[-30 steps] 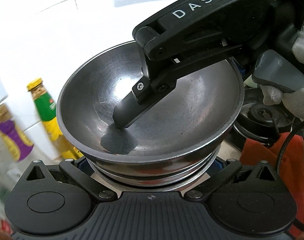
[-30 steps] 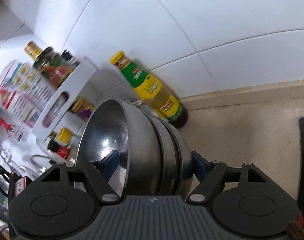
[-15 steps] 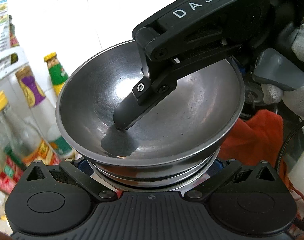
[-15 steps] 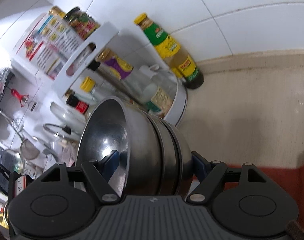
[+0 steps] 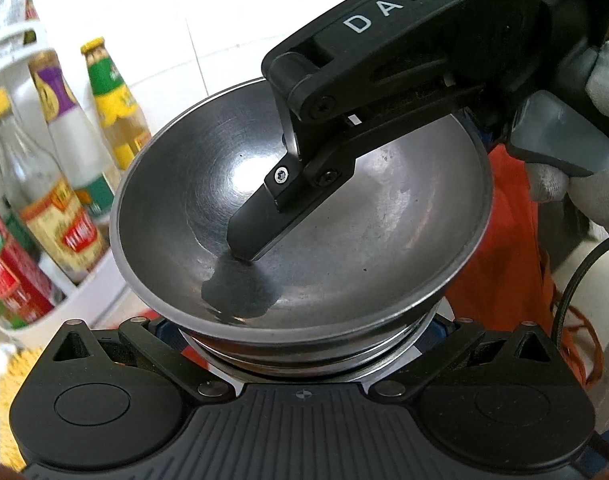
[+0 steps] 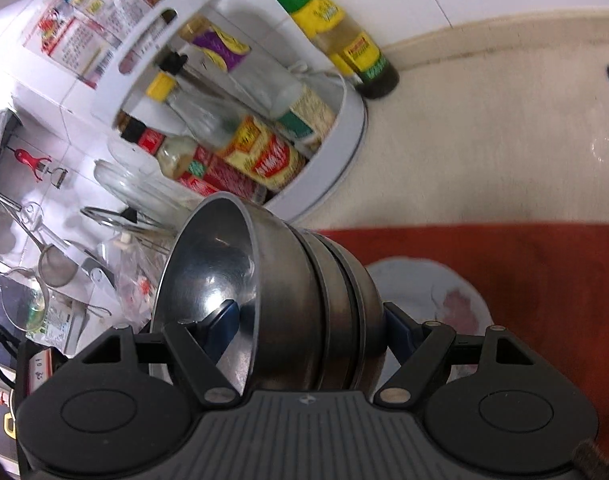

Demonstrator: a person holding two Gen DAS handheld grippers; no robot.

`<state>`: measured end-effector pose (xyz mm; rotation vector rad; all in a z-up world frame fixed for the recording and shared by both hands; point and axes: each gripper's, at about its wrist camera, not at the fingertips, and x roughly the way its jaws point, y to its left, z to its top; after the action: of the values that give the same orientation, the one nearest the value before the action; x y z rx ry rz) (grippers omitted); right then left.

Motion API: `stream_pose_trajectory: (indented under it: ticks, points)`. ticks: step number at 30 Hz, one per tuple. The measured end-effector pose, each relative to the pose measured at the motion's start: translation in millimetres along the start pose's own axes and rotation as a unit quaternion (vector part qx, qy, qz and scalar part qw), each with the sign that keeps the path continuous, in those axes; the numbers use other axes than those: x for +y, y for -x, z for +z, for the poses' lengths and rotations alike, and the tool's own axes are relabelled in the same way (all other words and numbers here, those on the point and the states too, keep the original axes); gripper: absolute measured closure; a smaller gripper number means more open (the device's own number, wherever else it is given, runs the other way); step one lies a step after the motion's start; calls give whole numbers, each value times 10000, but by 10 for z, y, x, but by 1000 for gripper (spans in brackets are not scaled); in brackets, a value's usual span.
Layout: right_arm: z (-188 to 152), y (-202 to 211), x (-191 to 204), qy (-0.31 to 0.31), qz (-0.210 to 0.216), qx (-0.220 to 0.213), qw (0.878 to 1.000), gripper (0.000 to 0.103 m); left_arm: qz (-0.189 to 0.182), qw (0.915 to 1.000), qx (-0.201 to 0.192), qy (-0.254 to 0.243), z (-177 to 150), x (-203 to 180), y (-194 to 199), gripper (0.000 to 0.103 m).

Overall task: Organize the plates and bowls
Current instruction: 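Carry the bowl stack over the flowered plate on the red towel, then lower the bowl stack onto the flowered plate and open both grippers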

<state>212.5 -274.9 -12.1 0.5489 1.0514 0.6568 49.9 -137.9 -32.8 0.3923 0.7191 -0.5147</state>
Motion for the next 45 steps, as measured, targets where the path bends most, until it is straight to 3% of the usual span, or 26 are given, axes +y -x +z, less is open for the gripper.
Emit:
stream_pose_trajectory:
  ticks: [10, 20, 29, 35, 38, 45]
  points:
    - [-213, -148, -218, -251, -69, 132, 9996, 31, -112, 9997, 236, -34, -195, 10, -195, 0]
    - [-320, -236, -271, 139, -326, 37, 9994, 37, -158, 9989, 381, 232, -253, 98, -145, 0]
    - [-363, -152, -218, 540, -643, -90, 9964, 38, 7, 9989, 441, 130, -263, -39, 30, 0]
    - [-339, -86, -207, 700, -953, -255, 9927, 38, 347, 9971, 631, 241, -114, -92, -139, 1]
    - [-350, -65, -215, 720, -956, -258, 9925, 38, 547, 9965, 631, -13, -187, -114, 27, 0]
    - [-431, 90, -171, 700, -885, -463, 9925, 38, 553, 9961, 628, 261, -218, 39, 229, 0]
